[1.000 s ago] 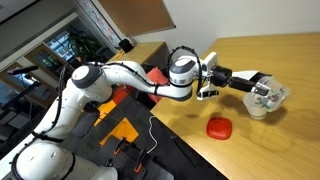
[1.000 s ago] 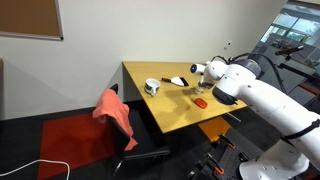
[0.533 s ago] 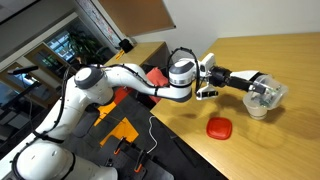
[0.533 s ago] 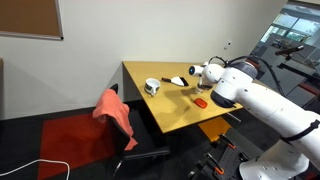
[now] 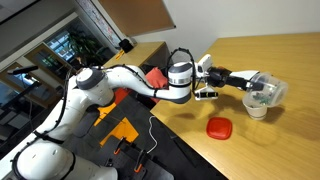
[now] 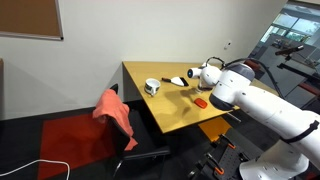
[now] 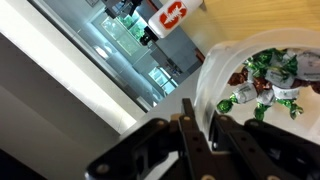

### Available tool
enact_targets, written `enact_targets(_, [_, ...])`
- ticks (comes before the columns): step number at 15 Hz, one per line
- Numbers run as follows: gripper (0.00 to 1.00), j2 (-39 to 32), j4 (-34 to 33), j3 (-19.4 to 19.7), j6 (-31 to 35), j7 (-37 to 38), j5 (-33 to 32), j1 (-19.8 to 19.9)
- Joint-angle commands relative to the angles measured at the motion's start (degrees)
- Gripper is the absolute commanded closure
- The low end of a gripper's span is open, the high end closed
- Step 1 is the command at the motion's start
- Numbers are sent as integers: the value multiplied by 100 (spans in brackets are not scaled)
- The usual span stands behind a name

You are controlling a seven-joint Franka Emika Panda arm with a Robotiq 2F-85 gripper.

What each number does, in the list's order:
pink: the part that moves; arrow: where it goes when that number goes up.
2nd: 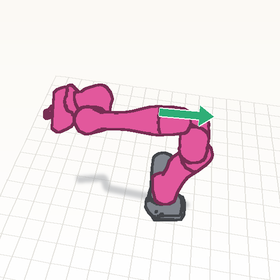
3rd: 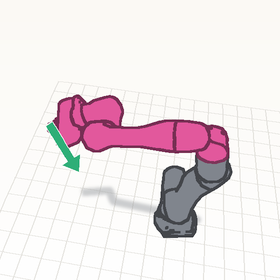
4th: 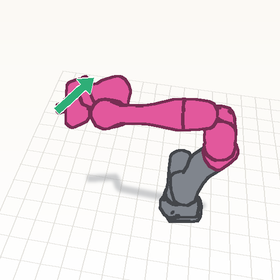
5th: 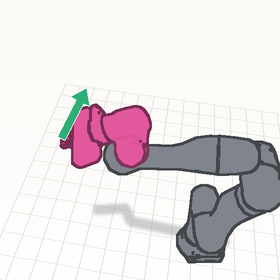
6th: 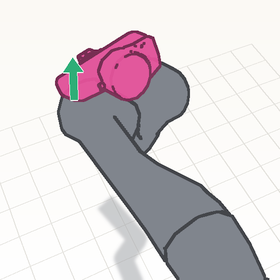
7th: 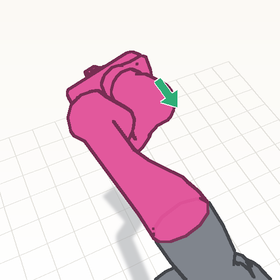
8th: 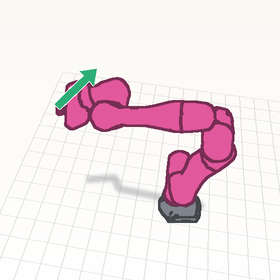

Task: Pour the contents from the clear bowl into the white bowl

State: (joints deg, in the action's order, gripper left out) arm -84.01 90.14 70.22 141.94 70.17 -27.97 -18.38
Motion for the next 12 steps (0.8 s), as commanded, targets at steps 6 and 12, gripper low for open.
enact_targets(6, [97,4,266,75,-160,469,-706,-212])
enact_targets(12, [97,4,410,67,-125,561,-966,-339])
